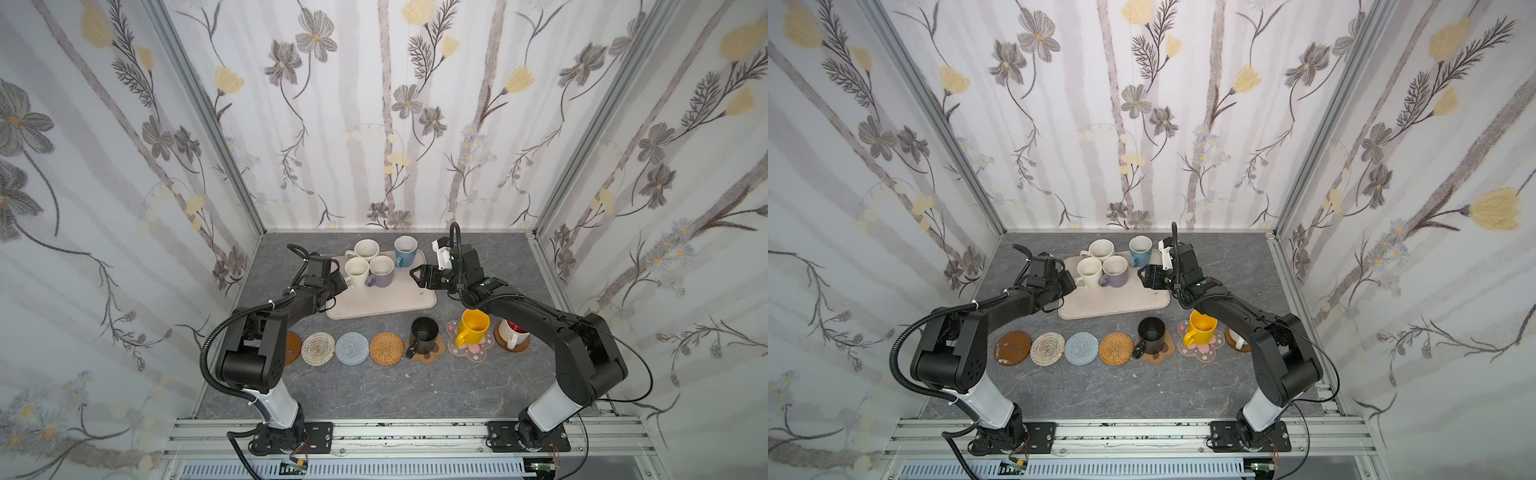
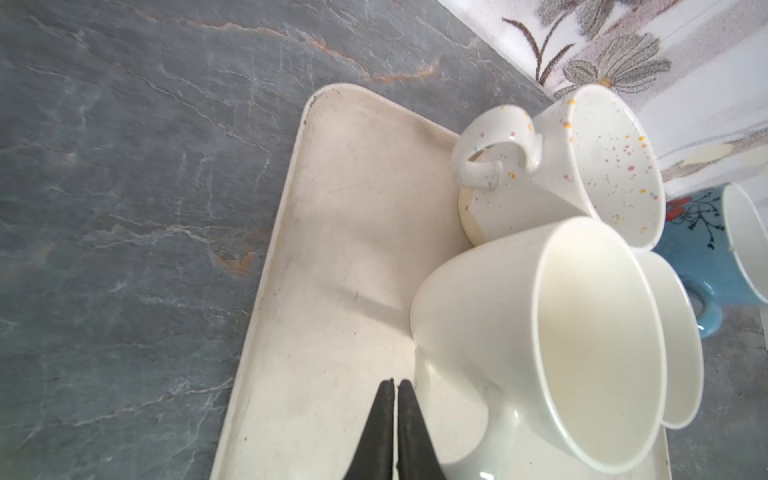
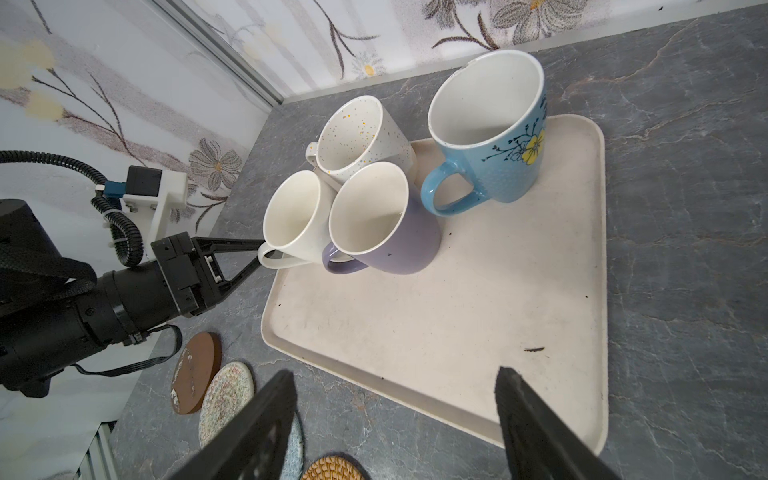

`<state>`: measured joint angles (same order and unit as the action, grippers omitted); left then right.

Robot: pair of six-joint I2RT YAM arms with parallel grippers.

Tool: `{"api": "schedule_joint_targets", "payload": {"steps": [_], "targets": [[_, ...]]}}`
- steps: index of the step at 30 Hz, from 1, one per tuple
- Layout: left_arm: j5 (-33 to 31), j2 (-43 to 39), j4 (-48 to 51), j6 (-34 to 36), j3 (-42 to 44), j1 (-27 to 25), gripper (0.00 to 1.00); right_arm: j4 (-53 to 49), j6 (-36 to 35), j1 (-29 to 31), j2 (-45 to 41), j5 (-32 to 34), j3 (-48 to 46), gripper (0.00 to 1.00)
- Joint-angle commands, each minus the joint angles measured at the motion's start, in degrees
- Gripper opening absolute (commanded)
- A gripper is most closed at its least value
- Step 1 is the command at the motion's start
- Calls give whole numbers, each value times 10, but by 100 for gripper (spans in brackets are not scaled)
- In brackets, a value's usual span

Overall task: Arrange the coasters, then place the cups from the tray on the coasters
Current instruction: 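Lower the left gripper onto the plain white mug's handle and close it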

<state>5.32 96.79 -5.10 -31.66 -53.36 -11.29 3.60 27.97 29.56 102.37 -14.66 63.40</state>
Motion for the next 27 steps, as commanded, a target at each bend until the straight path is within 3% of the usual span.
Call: {"api": "schedule_joint_targets", "payload": {"steps": [1,10,20,27], "targets": [[-9,-10,-25,-3,13,-11,8,26,-4,1,-9,1,-5,76],[-17,-46,-26,12,39,-23,15,22,-8,2,-20,5,-15,76],[21,-104,9,55,26,-23,45,20,-23,4,-38,14,-35,78],[12,-59,109,117,-49,-32,47,28,-36,9,-64,18,-56,88]]}}
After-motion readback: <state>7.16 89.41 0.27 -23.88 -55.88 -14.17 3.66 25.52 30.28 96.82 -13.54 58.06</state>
